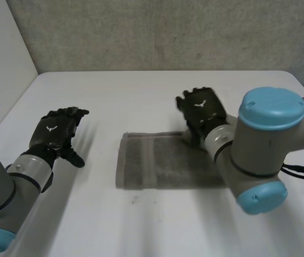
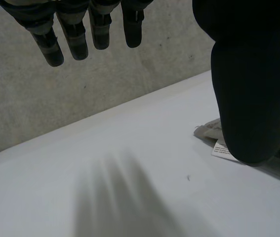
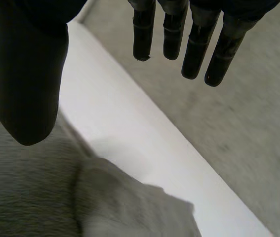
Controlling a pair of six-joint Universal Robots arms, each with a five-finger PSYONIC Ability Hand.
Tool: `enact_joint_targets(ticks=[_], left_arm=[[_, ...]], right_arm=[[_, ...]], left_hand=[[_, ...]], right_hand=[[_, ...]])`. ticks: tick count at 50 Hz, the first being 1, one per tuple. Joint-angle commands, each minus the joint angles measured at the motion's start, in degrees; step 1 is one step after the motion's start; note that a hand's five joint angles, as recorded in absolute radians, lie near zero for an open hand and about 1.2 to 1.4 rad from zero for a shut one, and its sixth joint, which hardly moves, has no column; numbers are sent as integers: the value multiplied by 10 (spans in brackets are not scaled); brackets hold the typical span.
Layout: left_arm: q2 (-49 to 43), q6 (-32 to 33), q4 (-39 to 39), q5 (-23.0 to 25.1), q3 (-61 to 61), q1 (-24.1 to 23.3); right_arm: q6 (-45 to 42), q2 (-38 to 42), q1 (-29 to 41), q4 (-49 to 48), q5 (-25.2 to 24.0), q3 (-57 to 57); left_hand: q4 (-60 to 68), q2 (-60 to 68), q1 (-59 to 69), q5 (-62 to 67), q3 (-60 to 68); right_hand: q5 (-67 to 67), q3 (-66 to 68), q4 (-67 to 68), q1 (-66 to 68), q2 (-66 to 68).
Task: Fold the towel.
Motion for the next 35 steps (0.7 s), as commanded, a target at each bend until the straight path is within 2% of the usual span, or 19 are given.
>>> enact_joint_targets(ticks=[1,3,11,23,26,27,31,33,35], left_arm=[[-3,2,9,-1,-1,-6],[-4,2,9,-1,-1,-6],[-6,2,9,-1,-2,-6],[-3,2,12,-1,-8,-5],[-2,2,12,-1,-9,-5],[-2,2,12,-1,-9,-5],[-1,2,12,-1,-9,-5],[-1,2,12,-1,-9,-5],[0,2,12,-1,-9,-5]], right_arm=[[89,49,-21,43,-3,-44],[110,85,-21,74,-3,-80],[151,157,-27,91,-2,-163],[149,240,-31,115,4,-264],[148,256,-38,123,4,-282],[147,260,-39,125,3,-288],[146,267,-39,127,3,-299],[145,269,-39,134,2,-303],[145,267,-39,137,2,-303]], left_hand=[[5,5,0,-17,5],[5,5,0,-17,5],[5,5,0,-17,5],[5,5,0,-17,5],[5,5,0,-17,5],[5,5,0,-17,5],[5,5,0,-17,5],[5,5,0,-17,5],[5,5,0,-17,5]], right_hand=[[27,9,12,7,6],[57,39,42,37,37],[145,126,129,124,124],[224,206,208,204,203],[302,283,286,281,281],[381,363,366,361,361],[468,449,452,448,447],[618,599,602,597,597],[619,600,603,598,598]])
